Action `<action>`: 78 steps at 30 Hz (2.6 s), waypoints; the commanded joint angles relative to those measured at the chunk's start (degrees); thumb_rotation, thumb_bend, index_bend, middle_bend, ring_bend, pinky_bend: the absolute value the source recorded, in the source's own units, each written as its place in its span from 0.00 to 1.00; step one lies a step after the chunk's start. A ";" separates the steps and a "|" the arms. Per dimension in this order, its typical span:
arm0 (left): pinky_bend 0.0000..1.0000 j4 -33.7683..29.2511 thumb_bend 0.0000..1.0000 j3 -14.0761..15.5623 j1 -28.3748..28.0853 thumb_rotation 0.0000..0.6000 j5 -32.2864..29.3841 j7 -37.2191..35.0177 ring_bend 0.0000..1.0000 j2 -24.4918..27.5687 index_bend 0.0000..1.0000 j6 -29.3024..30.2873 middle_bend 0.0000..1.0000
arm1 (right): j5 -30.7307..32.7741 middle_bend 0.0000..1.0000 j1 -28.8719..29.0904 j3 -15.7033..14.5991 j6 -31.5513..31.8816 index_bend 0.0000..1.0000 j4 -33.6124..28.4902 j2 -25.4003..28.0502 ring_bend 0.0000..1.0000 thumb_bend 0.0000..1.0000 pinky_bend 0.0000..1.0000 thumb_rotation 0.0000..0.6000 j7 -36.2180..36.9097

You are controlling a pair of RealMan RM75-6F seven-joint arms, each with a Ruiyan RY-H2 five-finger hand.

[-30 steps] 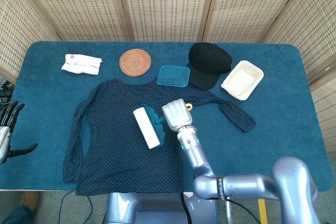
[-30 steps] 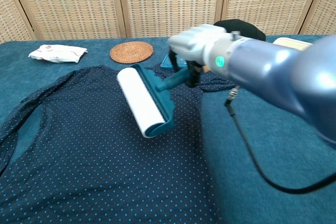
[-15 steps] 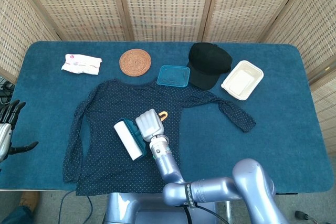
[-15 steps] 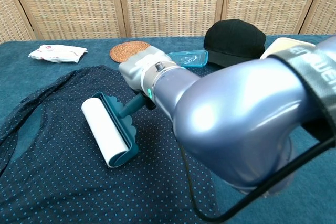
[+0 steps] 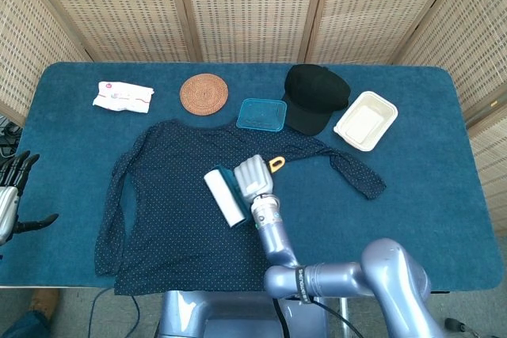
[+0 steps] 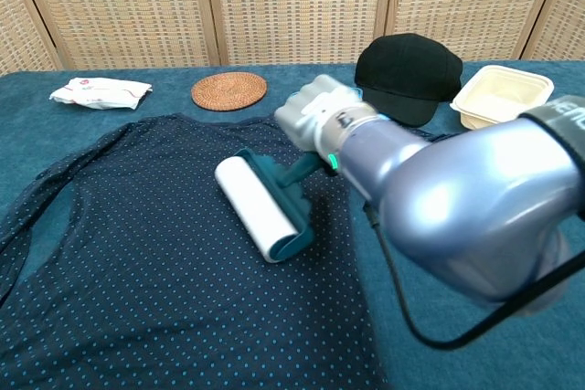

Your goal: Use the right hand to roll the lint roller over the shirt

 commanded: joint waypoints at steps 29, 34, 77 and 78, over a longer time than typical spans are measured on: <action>0.00 -0.18 0.00 0.08 -0.20 1.00 -0.50 -0.44 0.00 0.23 0.00 -0.45 0.00 | -0.43 1.00 1.66 1.08 1.17 0.74 -1.36 -5.27 1.00 0.86 1.00 1.00 -6.51; 0.00 0.08 0.00 0.10 -0.32 1.00 -0.79 -0.76 0.00 0.28 0.00 -0.90 0.00 | -1.44 1.00 3.81 2.57 1.41 0.74 -0.31 -9.35 1.00 0.86 1.00 1.00 -7.15; 0.00 -0.61 0.00 0.07 -0.03 1.00 -0.66 -2.06 0.00 1.11 0.00 -0.35 0.00 | -4.48 1.00 -3.52 -0.31 4.51 0.72 0.26 -2.33 1.00 0.86 1.00 1.00 -10.96; 0.00 -0.57 0.00 0.06 -0.01 1.00 -0.62 -2.22 0.00 1.16 0.00 -0.31 0.00 | -4.49 1.00 -3.22 -0.11 4.62 0.72 0.09 -3.00 1.00 0.86 1.00 1.00 -11.21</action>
